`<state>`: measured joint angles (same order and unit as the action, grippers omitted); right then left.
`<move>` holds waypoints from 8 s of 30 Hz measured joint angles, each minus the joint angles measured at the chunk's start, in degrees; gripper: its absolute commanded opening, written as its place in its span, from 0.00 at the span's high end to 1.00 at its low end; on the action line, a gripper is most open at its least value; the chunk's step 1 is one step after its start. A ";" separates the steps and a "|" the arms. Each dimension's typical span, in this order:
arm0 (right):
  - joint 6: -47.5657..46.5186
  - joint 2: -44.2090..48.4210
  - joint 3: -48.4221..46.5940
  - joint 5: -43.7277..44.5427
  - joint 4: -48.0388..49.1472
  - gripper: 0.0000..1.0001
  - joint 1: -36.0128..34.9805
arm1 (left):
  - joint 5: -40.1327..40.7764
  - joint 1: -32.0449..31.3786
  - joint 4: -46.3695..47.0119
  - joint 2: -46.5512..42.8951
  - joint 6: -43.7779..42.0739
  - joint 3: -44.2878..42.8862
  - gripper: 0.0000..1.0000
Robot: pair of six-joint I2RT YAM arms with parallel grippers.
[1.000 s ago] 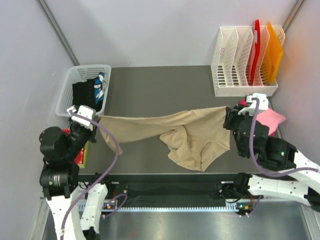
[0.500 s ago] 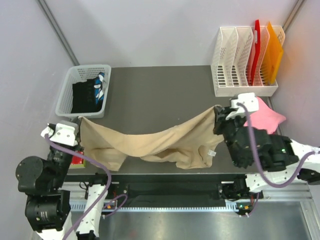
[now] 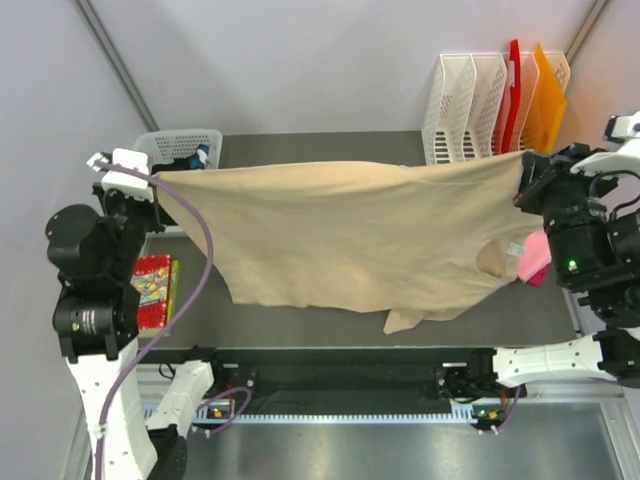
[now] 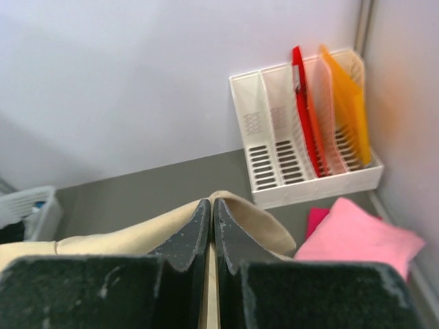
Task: Fold and stack the t-shirts
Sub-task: Flatten the tshirt out, then fold the tshirt
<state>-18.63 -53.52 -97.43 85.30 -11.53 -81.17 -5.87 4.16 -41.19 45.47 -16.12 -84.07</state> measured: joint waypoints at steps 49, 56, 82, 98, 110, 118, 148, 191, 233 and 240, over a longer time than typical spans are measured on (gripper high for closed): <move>24.50 -29.68 22.10 -44.54 -2.38 1.00 53.44 | 12.57 0.04 30.71 33.79 -5.66 16.48 1.00; 25.29 -39.17 20.96 -48.24 -1.20 1.00 55.19 | 14.38 0.20 33.33 45.86 -6.19 10.67 1.00; 22.71 -65.16 -9.99 -54.16 -4.31 1.00 61.64 | 15.13 0.20 32.68 70.69 -4.83 -13.75 1.00; 25.24 -56.15 13.60 -54.77 -2.54 1.00 61.68 | 10.56 0.28 39.45 59.89 -11.08 9.35 1.00; 26.86 -47.67 19.47 -53.27 -1.44 1.00 61.46 | 8.66 -0.11 40.13 55.10 -12.72 13.81 1.00; 27.76 -47.56 23.08 -51.69 -2.05 1.00 61.44 | 7.65 -3.21 38.01 49.29 -12.26 15.23 1.00; 25.70 -16.79 29.42 -39.01 -2.56 1.00 47.47 | 2.12 -6.80 30.18 17.27 -6.23 22.34 1.00; 24.00 -35.36 24.06 -40.50 -5.44 1.00 57.81 | 9.77 -6.99 31.54 30.45 -7.91 20.65 1.00; 39.87 -31.15 45.97 -42.77 -5.07 0.67 56.52 | 9.03 -8.33 41.00 27.65 -18.08 46.42 0.98; 42.38 -24.57 49.75 -44.28 -7.02 0.58 56.48 | 8.46 -8.33 39.67 25.77 -19.41 49.48 0.80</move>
<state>23.75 -78.08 -47.68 41.01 -18.55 -24.69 2.59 -4.16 -1.52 71.24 -35.53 -34.59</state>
